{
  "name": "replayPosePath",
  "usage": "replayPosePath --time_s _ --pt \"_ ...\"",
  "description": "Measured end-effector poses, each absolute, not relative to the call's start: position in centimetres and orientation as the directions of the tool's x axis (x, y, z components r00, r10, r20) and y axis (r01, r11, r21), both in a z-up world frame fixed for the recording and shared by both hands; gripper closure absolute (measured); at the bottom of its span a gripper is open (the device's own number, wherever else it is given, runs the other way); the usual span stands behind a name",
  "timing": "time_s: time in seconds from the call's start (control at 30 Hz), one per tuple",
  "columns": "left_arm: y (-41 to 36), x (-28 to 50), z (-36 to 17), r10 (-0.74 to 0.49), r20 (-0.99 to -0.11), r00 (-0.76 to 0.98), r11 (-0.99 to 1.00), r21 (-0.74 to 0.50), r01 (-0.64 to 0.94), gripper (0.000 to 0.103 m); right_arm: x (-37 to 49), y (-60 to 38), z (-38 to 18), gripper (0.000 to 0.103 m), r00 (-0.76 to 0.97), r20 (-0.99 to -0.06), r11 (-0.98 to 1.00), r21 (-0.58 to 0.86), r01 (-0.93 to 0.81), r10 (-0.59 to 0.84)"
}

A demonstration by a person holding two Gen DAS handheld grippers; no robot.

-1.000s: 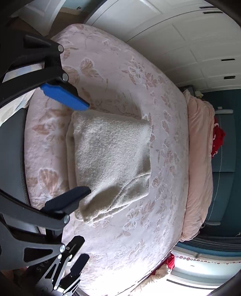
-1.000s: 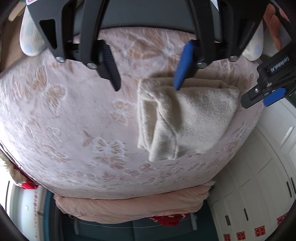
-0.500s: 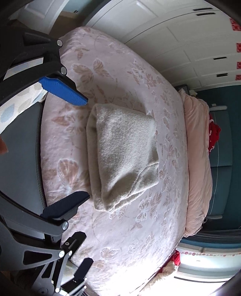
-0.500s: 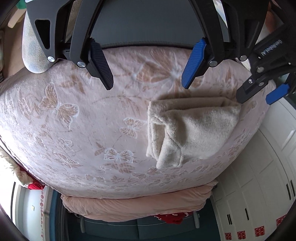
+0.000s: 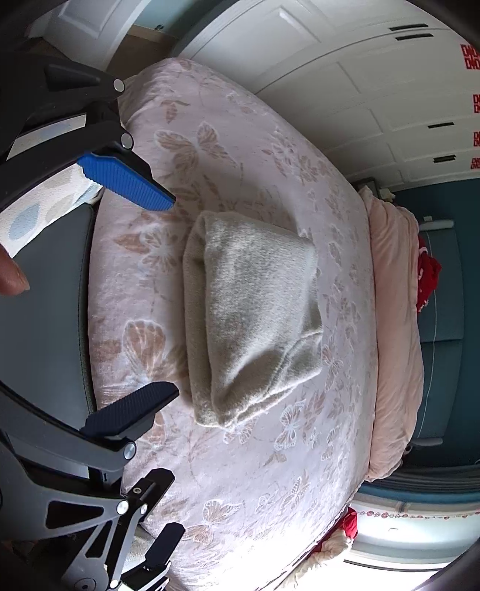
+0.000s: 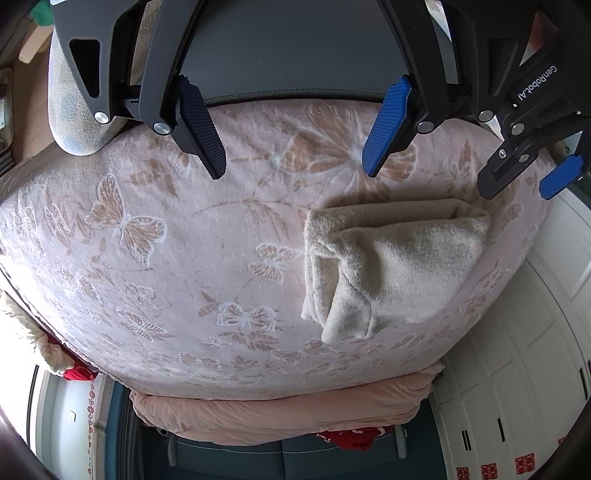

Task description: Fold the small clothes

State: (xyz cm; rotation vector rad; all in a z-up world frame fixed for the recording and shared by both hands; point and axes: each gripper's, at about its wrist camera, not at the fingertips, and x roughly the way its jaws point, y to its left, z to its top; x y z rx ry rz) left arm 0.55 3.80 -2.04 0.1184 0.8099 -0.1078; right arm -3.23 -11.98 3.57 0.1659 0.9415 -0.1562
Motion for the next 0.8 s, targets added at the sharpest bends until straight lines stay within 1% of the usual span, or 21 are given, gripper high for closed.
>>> replayPosePath --time_s 0.27,0.57,0.8 --pt "4.1 0.5 -2.3 -0.032 -0.730 0.683 0.990 0.073 0.124 0.012 -3.1 -11.5 3.4 0.028 0.572 -0.817 0.978 0.057 0.201 -0.070" --pt "4.6 0.6 -2.4 -0.042 -0.743 0.668 0.992 0.049 0.116 0.012 -3.1 -10.6 3.3 0.028 0.570 -0.817 0.977 0.038 0.208 -0.089" --pt "4.5 0.4 -2.3 -0.029 -0.738 0.675 0.992 0.063 0.112 0.012 -3.3 -10.6 3.3 0.028 0.565 -0.819 0.974 0.038 0.223 -0.098"
